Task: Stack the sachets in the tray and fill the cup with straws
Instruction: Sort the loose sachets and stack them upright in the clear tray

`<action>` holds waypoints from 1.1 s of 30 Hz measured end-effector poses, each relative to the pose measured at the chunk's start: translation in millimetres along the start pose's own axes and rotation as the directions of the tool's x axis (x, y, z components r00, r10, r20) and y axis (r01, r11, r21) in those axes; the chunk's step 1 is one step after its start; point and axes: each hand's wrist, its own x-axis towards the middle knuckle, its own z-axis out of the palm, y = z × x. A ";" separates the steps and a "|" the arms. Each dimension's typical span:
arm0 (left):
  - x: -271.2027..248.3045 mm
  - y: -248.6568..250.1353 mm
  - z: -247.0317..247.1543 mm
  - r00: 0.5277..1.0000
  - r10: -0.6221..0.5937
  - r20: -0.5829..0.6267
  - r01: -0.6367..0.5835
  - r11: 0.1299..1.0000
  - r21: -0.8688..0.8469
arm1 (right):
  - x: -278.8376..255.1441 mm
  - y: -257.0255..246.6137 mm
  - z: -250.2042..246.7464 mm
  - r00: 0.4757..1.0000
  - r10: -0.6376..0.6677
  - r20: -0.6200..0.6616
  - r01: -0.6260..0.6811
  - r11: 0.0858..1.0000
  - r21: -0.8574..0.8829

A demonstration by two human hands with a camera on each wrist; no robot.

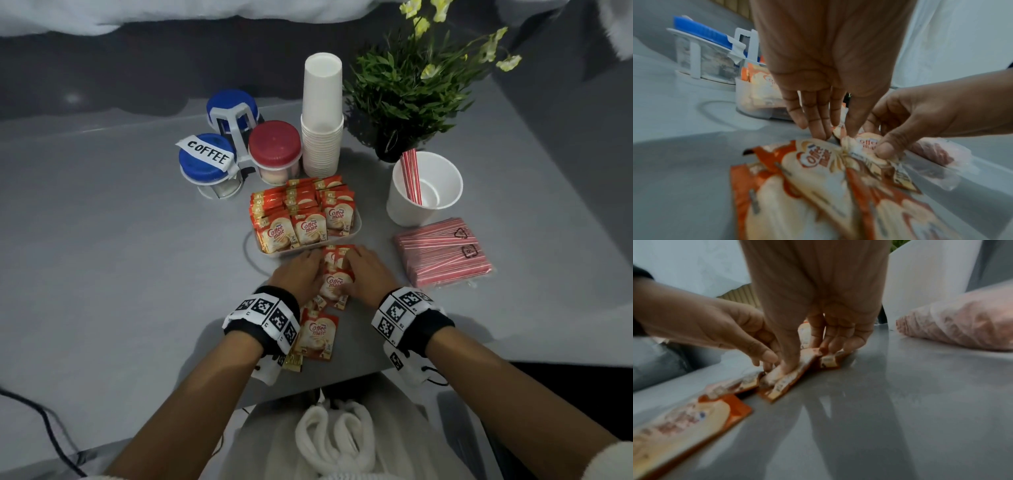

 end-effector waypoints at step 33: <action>-2.5 1.5 -23.0 0.951 -0.229 -0.209 0.063 0.801 -0.595 | -1.2 18.7 -3.5 0.987 0.135 -0.086 -0.135 0.991 0.004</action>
